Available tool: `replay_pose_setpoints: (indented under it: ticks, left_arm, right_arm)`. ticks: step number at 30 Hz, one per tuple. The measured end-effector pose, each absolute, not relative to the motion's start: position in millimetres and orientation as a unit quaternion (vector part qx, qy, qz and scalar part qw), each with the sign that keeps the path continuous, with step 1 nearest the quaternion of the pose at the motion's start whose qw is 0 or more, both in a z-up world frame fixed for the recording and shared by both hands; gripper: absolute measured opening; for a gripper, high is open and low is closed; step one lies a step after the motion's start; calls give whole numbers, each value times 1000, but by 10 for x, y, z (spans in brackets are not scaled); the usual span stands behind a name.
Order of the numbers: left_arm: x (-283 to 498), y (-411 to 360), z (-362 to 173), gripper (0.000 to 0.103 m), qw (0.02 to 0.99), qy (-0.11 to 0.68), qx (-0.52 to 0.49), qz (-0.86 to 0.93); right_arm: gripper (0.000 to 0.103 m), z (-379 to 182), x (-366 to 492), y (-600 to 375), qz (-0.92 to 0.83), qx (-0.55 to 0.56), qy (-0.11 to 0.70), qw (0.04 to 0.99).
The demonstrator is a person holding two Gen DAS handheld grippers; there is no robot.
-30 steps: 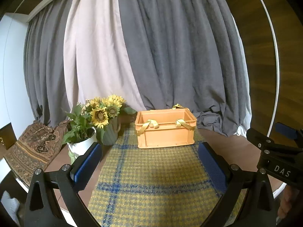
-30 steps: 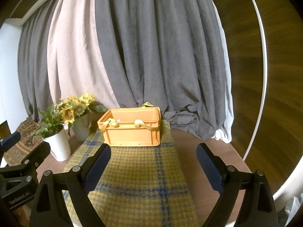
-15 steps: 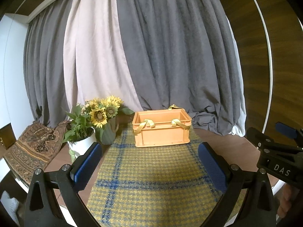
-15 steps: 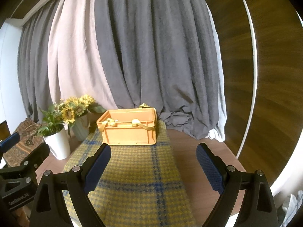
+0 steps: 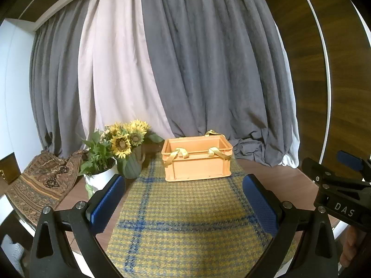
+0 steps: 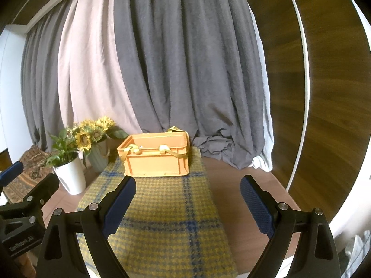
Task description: Organize soft objects
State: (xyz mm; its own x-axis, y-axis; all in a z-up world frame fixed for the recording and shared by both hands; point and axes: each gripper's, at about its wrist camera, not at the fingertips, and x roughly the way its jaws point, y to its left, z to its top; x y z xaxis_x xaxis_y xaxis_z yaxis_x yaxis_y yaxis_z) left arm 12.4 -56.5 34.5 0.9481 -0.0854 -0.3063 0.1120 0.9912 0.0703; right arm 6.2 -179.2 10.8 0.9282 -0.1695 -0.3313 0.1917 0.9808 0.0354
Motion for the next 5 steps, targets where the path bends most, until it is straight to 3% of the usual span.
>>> replay_pose_setpoints:
  ticks: [5]
  left_arm:
    - [121,-580,364,103,986,151,42,-49]
  right_arm:
    - [92,121,53,-1811,-92,34,163,982]
